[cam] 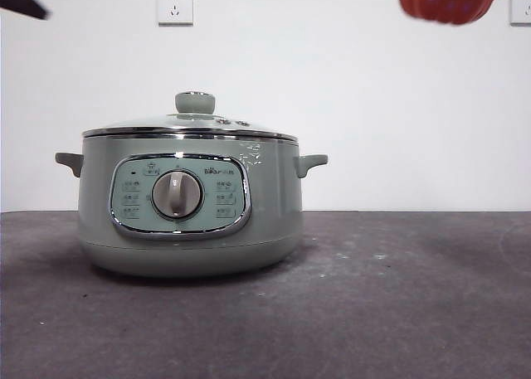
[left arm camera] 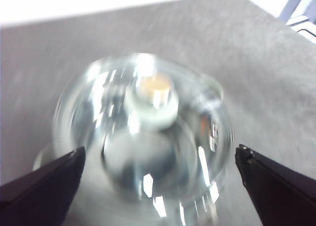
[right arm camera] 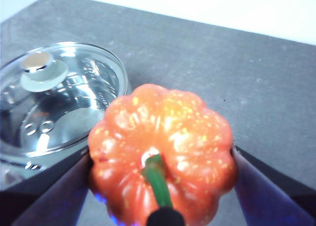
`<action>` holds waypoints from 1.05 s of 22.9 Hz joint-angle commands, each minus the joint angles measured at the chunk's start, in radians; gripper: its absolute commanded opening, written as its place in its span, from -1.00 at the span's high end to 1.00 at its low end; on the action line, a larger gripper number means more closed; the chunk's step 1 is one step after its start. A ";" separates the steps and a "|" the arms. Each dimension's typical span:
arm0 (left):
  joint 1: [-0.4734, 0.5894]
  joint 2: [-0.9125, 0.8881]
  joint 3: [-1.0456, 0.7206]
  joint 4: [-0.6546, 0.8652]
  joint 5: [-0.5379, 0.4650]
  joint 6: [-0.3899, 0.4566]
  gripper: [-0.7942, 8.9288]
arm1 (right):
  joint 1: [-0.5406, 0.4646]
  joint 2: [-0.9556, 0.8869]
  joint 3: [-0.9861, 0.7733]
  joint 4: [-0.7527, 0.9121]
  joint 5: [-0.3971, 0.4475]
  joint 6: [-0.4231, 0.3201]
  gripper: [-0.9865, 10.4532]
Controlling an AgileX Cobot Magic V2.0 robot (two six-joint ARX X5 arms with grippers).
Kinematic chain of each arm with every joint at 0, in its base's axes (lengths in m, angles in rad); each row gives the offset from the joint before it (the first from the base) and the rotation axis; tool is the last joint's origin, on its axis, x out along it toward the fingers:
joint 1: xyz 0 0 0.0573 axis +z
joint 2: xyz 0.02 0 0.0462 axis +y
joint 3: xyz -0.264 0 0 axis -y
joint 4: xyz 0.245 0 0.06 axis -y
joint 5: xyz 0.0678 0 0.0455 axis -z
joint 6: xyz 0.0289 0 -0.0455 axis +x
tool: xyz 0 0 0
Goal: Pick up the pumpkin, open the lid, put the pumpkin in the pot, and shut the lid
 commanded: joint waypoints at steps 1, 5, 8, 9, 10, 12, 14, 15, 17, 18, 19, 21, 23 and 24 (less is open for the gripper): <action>-0.054 0.113 0.060 0.068 -0.037 0.006 -0.77 | 0.002 -0.031 -0.001 -0.035 -0.029 0.009 0.85; -0.109 0.237 0.126 0.113 -0.097 0.046 -0.77 | 0.002 -0.055 -0.001 -0.071 -0.081 0.012 0.85; -0.145 0.319 0.160 0.159 -0.130 0.063 -0.77 | 0.003 -0.062 -0.001 -0.085 -0.081 0.016 0.85; -0.154 0.345 0.166 0.181 -0.130 0.068 -0.77 | 0.003 -0.064 -0.001 -0.089 -0.081 0.019 0.85; -0.163 0.368 0.169 0.206 -0.131 0.068 -0.77 | 0.004 -0.064 -0.001 -0.092 -0.081 0.019 0.85; -0.175 0.401 0.169 0.240 -0.139 0.069 -0.77 | 0.004 -0.064 -0.001 -0.099 -0.081 0.027 0.85; -0.190 0.438 0.169 0.267 -0.161 0.070 -0.77 | 0.004 -0.064 -0.001 -0.106 -0.081 0.031 0.85; -0.195 0.451 0.169 0.273 -0.167 0.070 -0.77 | 0.004 -0.064 -0.001 -0.107 -0.080 0.031 0.85; -0.204 0.479 0.169 0.279 -0.180 0.070 -0.77 | 0.004 -0.064 -0.001 -0.107 -0.080 0.031 0.85; -0.204 0.489 0.169 0.281 -0.179 0.070 -0.77 | 0.004 -0.064 -0.001 -0.107 -0.080 0.031 0.85; -0.205 0.502 0.169 0.281 -0.179 0.070 -0.77 | 0.004 -0.064 -0.001 -0.107 -0.080 0.031 0.85; -0.205 0.520 0.169 0.285 -0.180 0.070 -0.77 | 0.004 -0.064 -0.001 -0.107 -0.080 0.031 0.85; -0.206 0.537 0.169 0.288 -0.187 0.069 -0.77 | 0.004 -0.064 -0.001 -0.107 -0.080 0.031 0.85; -0.207 0.538 0.169 0.288 -0.200 0.069 -0.77 | 0.004 -0.064 -0.001 -0.107 -0.080 0.030 0.85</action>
